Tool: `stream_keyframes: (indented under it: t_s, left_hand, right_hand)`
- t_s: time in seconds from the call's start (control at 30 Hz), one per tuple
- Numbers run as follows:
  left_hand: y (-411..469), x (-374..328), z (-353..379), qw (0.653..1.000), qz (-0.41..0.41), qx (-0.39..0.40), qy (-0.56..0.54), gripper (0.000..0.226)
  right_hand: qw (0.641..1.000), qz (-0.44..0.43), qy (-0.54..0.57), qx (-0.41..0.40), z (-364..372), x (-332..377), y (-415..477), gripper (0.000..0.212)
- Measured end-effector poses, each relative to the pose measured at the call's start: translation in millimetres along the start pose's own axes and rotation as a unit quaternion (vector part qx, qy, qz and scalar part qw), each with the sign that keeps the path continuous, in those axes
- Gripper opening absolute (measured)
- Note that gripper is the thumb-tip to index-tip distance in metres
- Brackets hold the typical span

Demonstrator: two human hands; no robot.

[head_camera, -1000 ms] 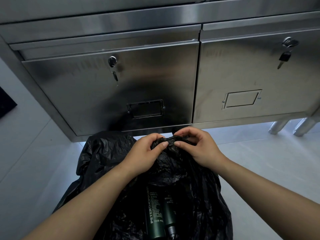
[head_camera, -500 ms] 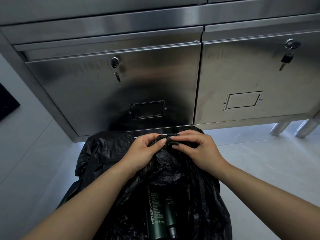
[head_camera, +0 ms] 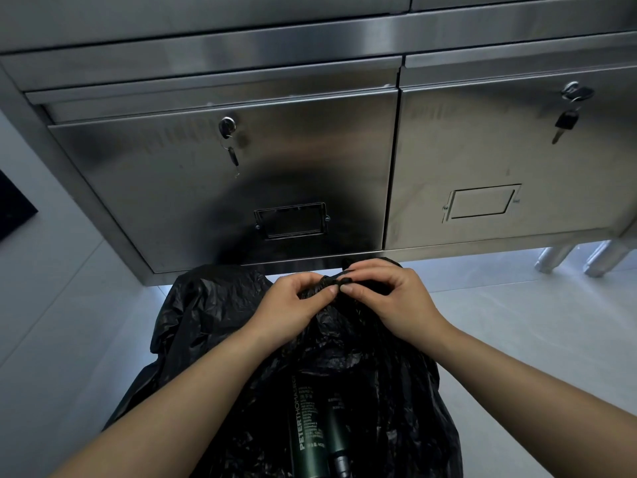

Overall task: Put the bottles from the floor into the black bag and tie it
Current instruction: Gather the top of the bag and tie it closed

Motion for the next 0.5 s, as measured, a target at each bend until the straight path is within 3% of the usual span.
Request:
stream_keyframes:
  t_s: [0.17,0.33,0.5]
  left_hand:
    - [1,-1,-2,0.994,-0.058,-0.016,-0.096,0.02]
    - [0,0,-2,1.0,-0.021,-0.001,0.002,0.017]
    - [2,0,-2,1.0,-0.001,0.007,0.014,0.015]
  right_hand:
    - [0.999,0.035,0.004,-0.039,-5,-9,0,0.017]
    - [0.994,0.076,0.027,-0.068,-12,-22,-3,0.009]
    - [0.973,0.163,0.087,-0.136,-20,-35,-9,0.006]
Point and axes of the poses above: each hand's wrist, its own y-axis towards the middle knuckle, its own z-axis out of the palm, x = y × z, the point moved 3 cm from there along y, towards the middle knuckle, and after that the axes turned 10 degrees about y, right-handed, at the moved point
